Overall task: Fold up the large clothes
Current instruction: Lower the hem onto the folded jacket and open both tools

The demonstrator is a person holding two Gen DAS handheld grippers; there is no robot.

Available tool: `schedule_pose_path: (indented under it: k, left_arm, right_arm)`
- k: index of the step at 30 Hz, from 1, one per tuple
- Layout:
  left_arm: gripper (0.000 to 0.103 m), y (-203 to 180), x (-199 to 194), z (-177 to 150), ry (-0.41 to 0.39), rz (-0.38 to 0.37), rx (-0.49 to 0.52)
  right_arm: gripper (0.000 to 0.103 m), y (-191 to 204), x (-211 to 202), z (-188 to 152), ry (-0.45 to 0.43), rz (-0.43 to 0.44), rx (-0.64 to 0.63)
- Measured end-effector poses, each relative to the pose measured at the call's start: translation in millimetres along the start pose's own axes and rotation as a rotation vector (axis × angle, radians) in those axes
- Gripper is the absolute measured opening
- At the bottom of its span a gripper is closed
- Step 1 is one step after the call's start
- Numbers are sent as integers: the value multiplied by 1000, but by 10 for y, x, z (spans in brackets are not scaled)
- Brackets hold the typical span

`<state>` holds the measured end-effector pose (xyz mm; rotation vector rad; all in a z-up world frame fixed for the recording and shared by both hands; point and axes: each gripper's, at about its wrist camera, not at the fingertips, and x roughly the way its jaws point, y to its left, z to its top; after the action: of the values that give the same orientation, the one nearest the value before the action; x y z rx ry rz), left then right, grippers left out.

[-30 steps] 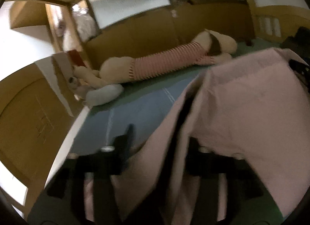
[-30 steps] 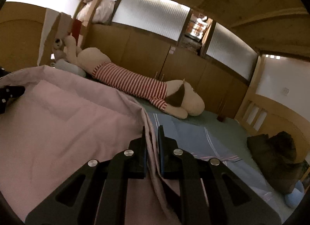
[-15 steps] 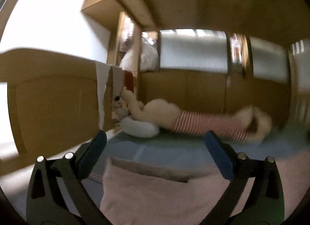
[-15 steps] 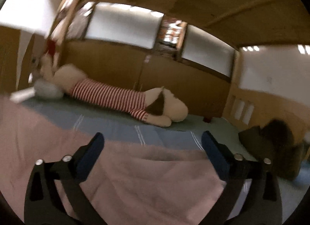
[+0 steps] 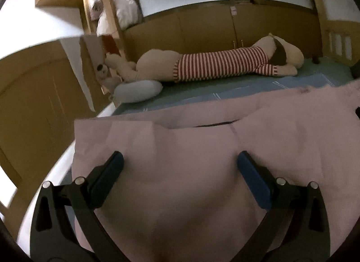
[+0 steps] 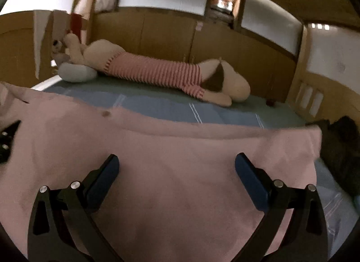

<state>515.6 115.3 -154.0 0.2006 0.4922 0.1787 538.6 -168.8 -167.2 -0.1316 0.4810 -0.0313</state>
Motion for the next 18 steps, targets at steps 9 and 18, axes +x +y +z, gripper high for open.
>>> schedule_pose_path:
  k: [9,18]
  left_arm:
    - [101,-18,100,-191,-59,3,-40]
    - [101,228,-364,-43,-149,37,-51]
  right_arm:
    - [102,-158,146,-199,-25,43,112]
    - [102,-601,-498,84,-196,66,276]
